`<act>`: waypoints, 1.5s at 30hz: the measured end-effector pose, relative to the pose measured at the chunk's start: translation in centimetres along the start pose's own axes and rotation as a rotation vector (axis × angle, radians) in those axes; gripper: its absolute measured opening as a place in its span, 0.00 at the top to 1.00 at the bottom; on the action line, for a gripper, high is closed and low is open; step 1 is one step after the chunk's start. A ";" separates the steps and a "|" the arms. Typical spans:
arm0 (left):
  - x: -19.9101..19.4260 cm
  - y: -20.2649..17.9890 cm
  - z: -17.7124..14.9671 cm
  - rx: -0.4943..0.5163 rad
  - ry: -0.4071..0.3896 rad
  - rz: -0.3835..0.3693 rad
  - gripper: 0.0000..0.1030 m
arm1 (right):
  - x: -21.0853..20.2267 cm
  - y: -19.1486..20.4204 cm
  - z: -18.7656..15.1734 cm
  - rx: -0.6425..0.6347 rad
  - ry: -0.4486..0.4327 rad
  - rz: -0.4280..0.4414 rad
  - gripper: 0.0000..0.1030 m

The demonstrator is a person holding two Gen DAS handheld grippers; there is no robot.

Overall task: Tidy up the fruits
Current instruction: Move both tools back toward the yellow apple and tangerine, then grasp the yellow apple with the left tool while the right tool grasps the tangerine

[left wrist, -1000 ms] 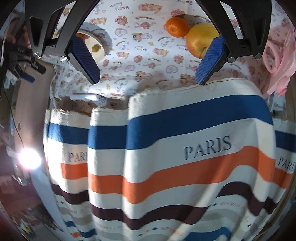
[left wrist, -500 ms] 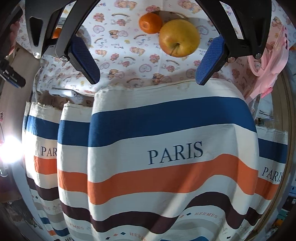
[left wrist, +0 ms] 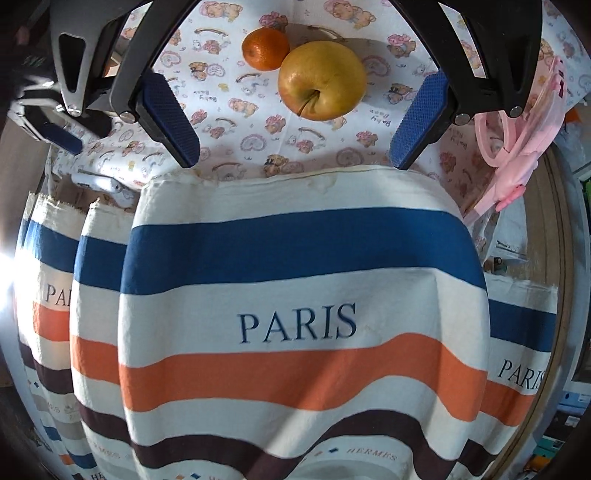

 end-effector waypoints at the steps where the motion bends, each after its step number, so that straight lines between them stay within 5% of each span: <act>1: 0.4 0.2 -0.2 -0.001 0.016 0.002 0.01 | 0.6 0.2 -0.2 0.010 0.018 0.002 0.01; 10: 3.5 1.3 -2.8 0.015 0.209 0.081 0.01 | 6.7 2.3 -4.3 0.062 0.282 0.091 0.01; 18: 4.3 2.5 -3.7 -0.027 0.300 0.107 0.01 | 9.7 3.7 -8.0 0.057 0.433 0.141 0.14; 30: 5.1 3.7 -4.3 -0.065 0.326 0.179 0.01 | 13.2 5.4 -9.5 0.149 0.514 0.257 0.31; 45: 6.1 3.2 -5.5 -0.104 0.390 0.139 0.01 | 13.4 5.8 -10.1 0.208 0.525 0.349 0.40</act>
Point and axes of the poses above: each gripper's, at about its wrist camera, not at the fingertips, and x roughly the way its jaws point, y to its left, z to its top, the point moved 8 cm from there along x, roughly the way its jaws point, and after that the axes turned 8 degrees about z, right-handed, at the moved point
